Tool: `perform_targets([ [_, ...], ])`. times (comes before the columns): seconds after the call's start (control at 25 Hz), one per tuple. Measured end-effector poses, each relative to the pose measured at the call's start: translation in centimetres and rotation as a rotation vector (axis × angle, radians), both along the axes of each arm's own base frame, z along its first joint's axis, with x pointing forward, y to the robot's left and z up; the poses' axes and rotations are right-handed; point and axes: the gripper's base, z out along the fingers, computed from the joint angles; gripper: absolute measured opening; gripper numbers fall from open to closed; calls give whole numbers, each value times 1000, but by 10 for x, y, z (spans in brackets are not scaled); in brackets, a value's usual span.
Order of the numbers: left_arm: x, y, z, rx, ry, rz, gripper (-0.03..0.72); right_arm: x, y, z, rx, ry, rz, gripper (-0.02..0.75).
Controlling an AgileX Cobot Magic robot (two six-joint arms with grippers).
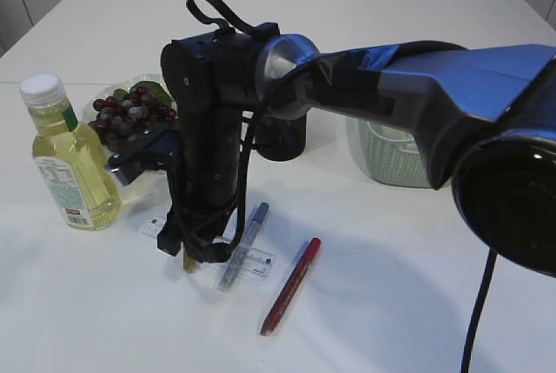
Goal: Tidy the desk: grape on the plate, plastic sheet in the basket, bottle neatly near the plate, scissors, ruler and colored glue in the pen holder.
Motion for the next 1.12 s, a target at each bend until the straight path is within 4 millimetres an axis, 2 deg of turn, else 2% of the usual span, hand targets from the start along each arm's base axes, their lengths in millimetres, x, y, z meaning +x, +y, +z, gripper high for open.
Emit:
perform_targets([
  [0.24,0,0,0,0,0,0,295,5,5,16,45,-13,-166,314],
  [0.4,0,0,0,0,0,0,295,6,6,19,52,-5,-242,314],
  [0.8,0,0,0,0,0,0,295,6,6,20,52,-1,-266,314],
  [1.12,0,0,0,0,0,0,295,3,0,60,97,-72,-260,314],
])
